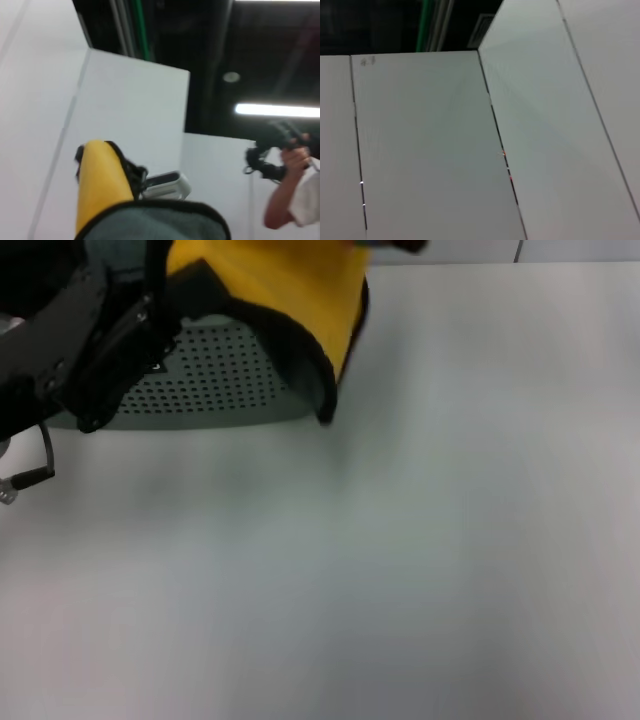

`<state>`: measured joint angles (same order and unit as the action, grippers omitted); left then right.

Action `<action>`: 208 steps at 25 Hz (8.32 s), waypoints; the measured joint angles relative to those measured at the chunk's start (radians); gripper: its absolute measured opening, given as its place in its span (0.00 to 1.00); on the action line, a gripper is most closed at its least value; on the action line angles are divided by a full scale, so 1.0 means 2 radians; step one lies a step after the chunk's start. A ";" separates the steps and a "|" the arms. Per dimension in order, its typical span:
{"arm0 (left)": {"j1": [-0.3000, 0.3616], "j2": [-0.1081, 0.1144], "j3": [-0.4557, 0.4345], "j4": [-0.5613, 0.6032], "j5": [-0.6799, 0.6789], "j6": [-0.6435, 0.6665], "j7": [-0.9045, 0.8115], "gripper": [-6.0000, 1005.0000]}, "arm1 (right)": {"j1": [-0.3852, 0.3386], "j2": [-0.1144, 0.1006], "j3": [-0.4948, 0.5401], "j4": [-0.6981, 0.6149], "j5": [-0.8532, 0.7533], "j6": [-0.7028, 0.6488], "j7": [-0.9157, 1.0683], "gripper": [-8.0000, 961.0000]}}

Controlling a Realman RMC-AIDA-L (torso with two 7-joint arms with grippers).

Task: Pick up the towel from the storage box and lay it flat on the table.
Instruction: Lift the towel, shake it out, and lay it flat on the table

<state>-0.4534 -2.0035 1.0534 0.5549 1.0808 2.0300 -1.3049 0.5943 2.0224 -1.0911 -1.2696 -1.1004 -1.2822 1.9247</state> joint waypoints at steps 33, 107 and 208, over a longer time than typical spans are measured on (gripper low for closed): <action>-0.048 0.036 0.049 0.080 -0.049 0.001 -0.230 0.04 | -0.119 -0.022 0.191 0.165 -0.179 -0.422 -0.177 0.67; -0.071 0.008 -0.009 0.031 -0.101 -0.004 -0.210 0.07 | 0.105 0.003 -0.019 0.479 -0.141 -0.331 -0.336 0.27; 0.062 0.027 -0.175 0.012 0.332 -0.236 -0.238 0.10 | -0.007 -0.003 -0.152 0.179 -0.293 -0.007 -0.074 0.03</action>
<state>-0.3288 -1.9496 0.7032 0.5791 1.7444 1.5587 -1.7800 0.5799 2.0168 -1.3957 -0.9122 -1.6872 -1.2954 1.7773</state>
